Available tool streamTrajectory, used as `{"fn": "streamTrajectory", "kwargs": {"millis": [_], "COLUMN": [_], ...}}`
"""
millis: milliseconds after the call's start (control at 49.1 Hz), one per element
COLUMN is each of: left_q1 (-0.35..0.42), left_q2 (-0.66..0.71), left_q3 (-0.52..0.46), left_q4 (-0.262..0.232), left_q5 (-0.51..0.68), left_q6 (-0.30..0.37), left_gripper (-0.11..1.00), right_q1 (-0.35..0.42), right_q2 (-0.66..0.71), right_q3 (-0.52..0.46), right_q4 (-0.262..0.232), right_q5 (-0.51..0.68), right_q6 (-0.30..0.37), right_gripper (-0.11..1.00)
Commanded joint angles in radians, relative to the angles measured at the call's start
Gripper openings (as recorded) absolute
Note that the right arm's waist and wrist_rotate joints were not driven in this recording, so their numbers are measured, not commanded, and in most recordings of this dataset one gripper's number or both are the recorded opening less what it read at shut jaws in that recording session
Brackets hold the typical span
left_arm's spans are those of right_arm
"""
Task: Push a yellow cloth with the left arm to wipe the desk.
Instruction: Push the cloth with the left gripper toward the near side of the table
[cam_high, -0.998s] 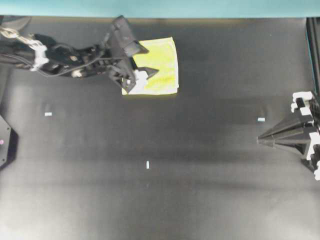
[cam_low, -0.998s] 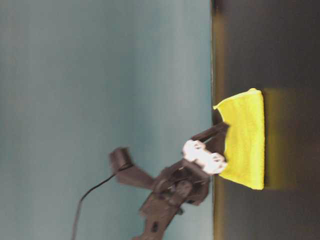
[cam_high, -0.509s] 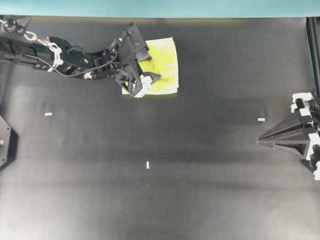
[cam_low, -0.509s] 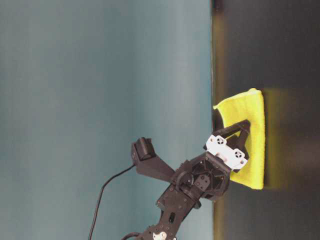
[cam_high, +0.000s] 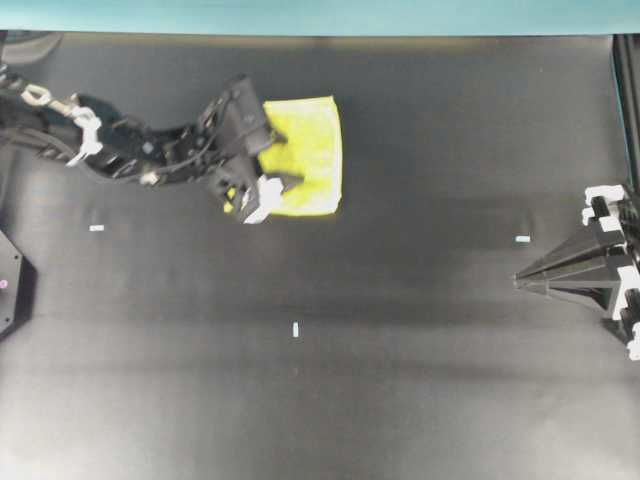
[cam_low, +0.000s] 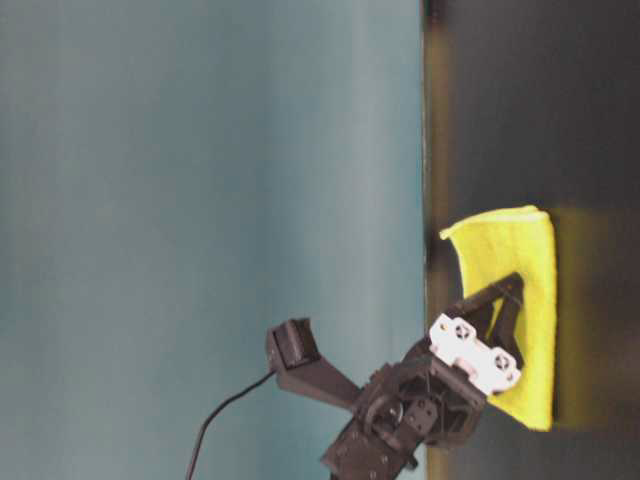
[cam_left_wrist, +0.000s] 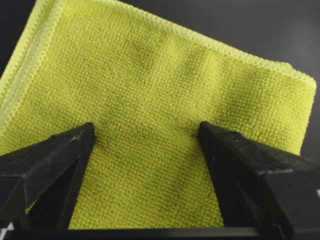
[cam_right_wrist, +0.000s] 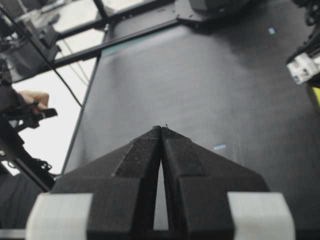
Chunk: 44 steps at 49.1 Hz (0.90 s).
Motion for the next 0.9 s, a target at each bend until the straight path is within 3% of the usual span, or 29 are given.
{"fn": "streamTrajectory", "kwargs": {"millis": [0,876], "left_q1": [-0.017,-0.181], "left_q2": [-0.029,-0.181], "left_q3": [0.018,0.265], "left_q4": [0.003,0.003], "left_q5": [-0.008,-0.038], "left_q6": [0.008,-0.003], "left_gripper": [0.82,0.82], "right_q1": [0.0,0.0], "right_q2": [0.005,-0.043], "right_q3": [-0.006,-0.014], "right_q4": [0.0,0.0], "right_q5": [-0.011,0.02], "right_q6": [0.0,0.0], "right_gripper": [0.0,0.0]}}
